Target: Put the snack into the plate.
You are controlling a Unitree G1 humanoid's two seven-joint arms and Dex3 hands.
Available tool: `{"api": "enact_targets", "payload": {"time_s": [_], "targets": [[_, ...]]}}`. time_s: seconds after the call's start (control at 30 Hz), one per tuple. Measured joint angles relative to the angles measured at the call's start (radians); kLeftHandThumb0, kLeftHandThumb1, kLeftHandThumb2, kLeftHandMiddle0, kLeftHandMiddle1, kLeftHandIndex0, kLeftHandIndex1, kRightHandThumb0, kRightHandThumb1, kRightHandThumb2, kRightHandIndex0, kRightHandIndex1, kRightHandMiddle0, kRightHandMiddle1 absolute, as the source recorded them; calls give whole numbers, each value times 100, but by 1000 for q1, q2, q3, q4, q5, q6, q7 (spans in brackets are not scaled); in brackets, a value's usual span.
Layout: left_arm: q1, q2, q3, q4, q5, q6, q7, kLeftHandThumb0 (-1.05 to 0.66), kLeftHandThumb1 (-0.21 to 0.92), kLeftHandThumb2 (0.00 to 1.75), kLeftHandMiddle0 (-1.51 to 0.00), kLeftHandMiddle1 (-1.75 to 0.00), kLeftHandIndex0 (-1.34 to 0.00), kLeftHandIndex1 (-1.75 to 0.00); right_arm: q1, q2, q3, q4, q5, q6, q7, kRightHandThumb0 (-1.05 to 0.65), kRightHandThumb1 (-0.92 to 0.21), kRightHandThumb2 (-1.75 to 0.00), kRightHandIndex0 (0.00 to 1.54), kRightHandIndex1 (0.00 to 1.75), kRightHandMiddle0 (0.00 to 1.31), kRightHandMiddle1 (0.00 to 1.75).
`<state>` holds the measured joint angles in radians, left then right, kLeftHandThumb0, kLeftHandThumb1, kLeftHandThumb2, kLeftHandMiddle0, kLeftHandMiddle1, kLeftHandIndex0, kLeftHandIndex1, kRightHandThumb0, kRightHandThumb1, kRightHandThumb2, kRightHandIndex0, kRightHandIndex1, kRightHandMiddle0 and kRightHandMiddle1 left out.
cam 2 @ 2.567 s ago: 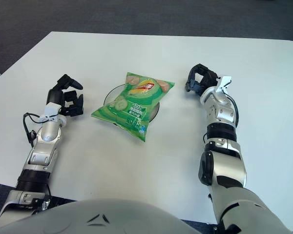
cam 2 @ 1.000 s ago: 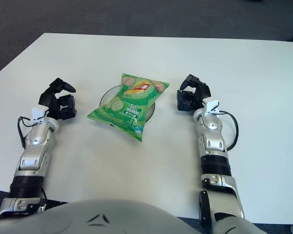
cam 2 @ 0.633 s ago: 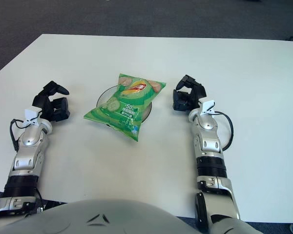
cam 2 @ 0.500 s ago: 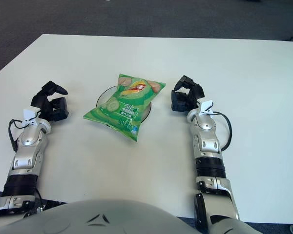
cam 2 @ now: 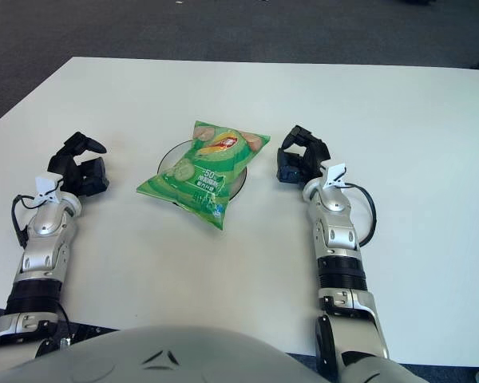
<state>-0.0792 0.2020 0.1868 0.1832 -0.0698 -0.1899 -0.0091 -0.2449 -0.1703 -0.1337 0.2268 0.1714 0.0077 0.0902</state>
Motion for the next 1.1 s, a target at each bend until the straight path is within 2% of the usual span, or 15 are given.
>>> {"api": "enact_targets", "payload": {"time_s": [0.57,0.83,1.1], "targets": [[-47,4,2,98,-1,-53,-9,-44,46,114,-121,-175,-50,-175,-42,34,-32,61,5,-20,-34,-51,-24,-141,133,175,68,175],[-51,5,2,103,-1,-55,-9,-43,47,112,-121,-175,-49,-175,-48,43,-44,71,6,-27,-40,-51,-24,-141,133,175,68,175],[-50,5,-3,100,7,-55,-7,-44,44,117,-124,-175,-52,-175,-51,47,-59,73,7,-27,-44,-51,-24,-141,132,175,68,175]]}}
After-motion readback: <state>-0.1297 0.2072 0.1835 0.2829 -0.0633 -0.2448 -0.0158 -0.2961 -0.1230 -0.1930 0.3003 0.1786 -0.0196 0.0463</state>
